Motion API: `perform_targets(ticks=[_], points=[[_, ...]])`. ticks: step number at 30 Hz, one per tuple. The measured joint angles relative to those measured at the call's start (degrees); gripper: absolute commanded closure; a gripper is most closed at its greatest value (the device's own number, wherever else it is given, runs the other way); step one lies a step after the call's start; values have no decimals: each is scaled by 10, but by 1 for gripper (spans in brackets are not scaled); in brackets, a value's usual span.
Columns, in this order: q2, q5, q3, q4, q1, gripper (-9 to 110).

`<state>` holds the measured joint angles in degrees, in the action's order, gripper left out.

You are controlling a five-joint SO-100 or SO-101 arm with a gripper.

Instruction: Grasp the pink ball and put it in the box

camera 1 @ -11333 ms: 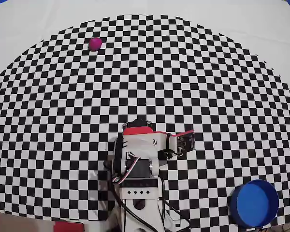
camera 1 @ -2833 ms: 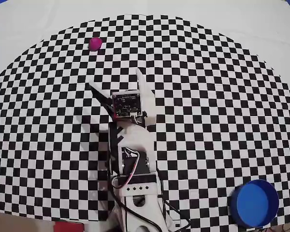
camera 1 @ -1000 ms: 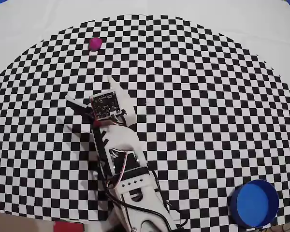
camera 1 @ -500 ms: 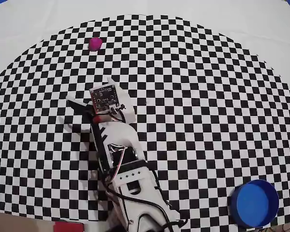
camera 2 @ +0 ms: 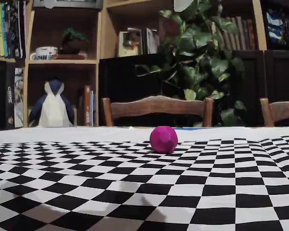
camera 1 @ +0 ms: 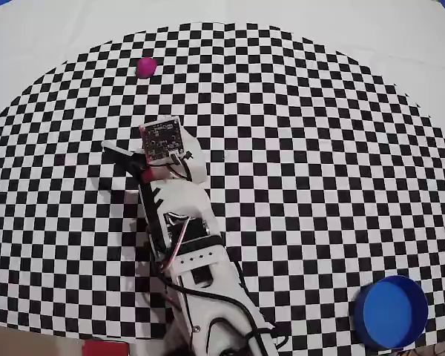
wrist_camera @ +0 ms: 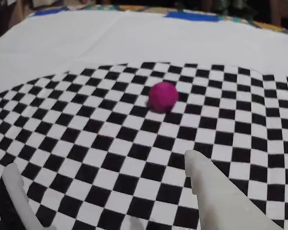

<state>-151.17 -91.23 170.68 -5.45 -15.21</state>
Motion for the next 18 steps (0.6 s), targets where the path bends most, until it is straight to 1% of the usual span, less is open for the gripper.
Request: perform_targets(ticks=[8,18], points=[[35,12,-14,-5,0,59],[129,24,-69,-37,0,59]])
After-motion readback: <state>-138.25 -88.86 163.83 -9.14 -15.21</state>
